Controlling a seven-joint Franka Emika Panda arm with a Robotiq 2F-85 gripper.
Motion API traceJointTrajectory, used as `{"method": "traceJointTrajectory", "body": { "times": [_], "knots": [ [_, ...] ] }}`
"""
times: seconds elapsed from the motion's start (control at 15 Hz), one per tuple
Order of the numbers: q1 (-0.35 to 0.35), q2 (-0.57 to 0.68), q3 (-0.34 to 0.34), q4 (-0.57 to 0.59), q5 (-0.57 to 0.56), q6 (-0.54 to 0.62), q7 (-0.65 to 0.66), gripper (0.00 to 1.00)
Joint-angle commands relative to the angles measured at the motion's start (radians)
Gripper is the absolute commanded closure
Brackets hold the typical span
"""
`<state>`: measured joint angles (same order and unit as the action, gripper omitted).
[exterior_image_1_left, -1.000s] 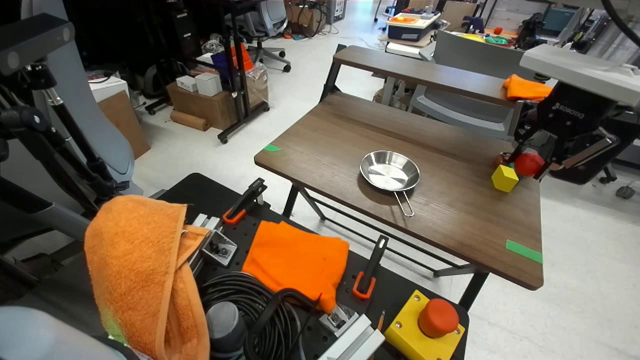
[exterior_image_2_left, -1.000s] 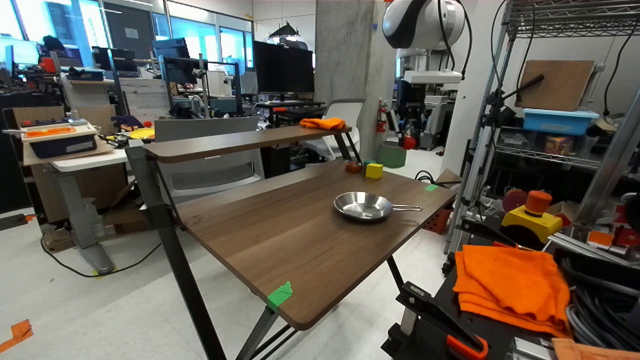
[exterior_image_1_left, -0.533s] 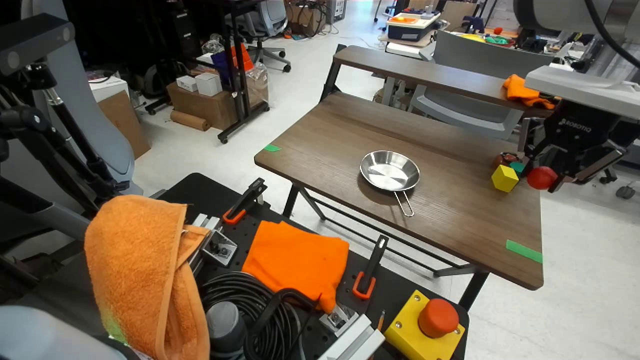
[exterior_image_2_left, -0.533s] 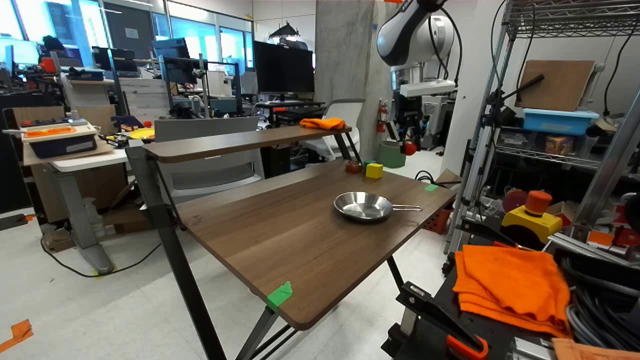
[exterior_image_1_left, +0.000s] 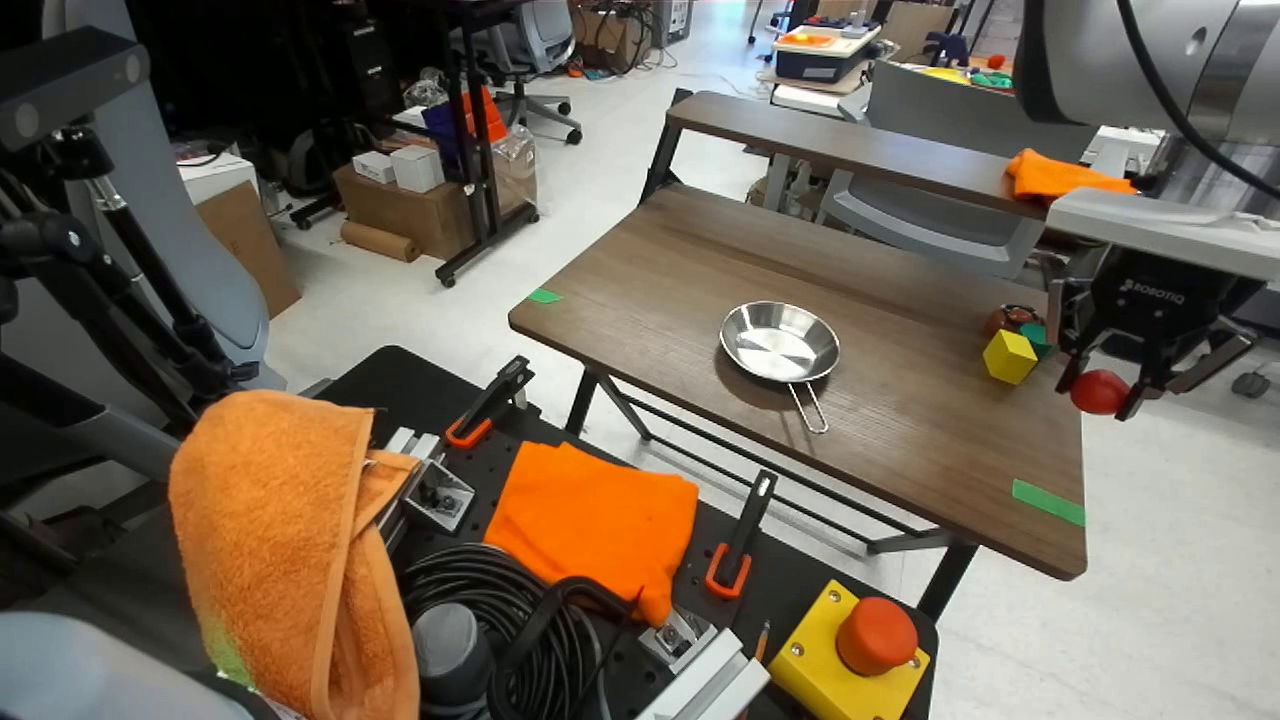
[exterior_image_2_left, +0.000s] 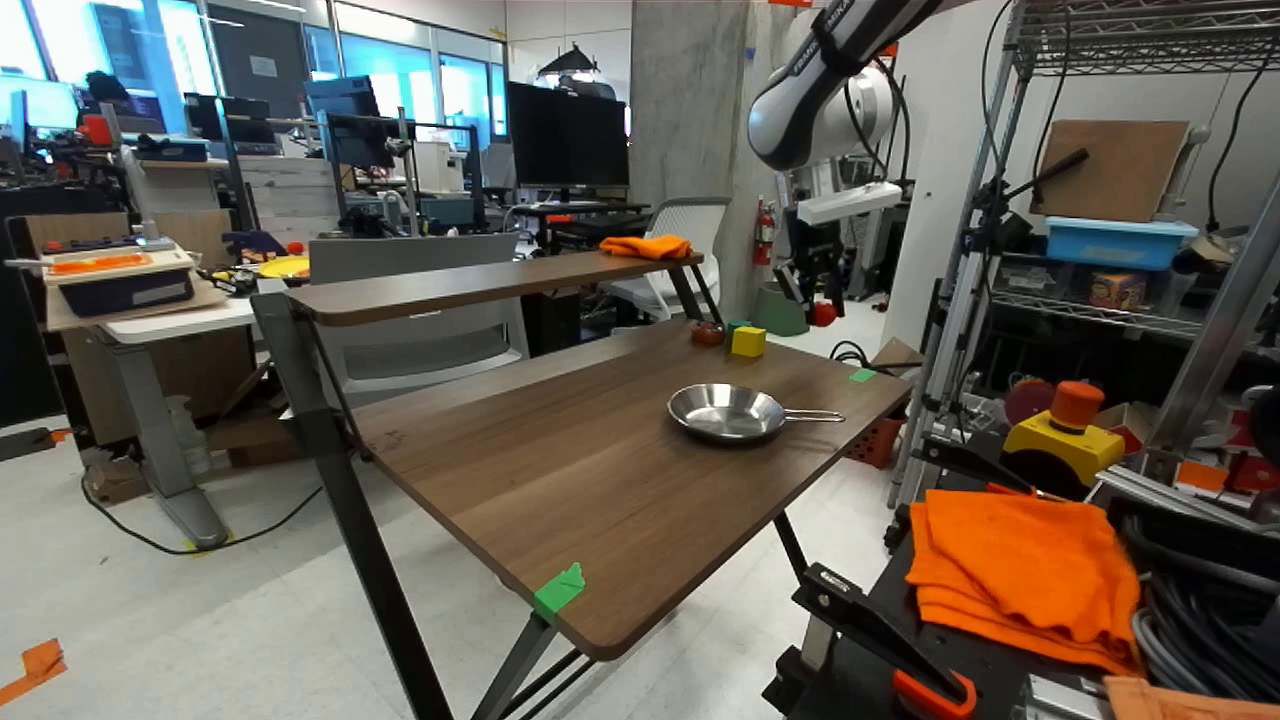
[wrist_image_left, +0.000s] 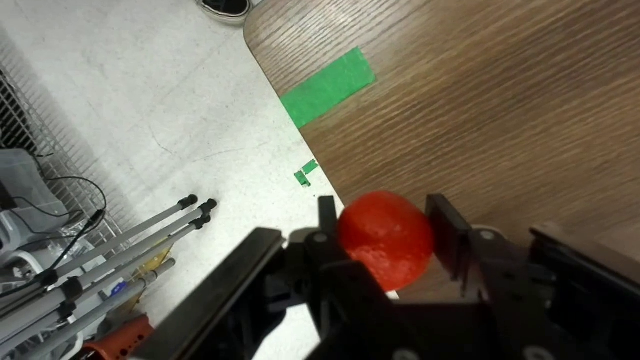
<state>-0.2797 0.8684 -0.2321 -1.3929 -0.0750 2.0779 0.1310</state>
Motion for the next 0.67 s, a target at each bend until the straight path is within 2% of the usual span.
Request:
{"method": "traceJointTrajectory", "body": {
  "times": [0.0,0.4,0.53,0.6],
  "knots": [
    [-0.004,0.024,0.002,0.041,-0.006,-0.002,-0.024,0.78],
    [-0.031,0.000,0.055,0.025,0.063,0.071,-0.070,0.78],
    [-0.050,-0.005,0.092,0.023,0.109,0.069,-0.128,0.78],
    [-0.044,0.002,0.090,0.035,0.110,0.027,-0.138,0.78]
  ]
}}
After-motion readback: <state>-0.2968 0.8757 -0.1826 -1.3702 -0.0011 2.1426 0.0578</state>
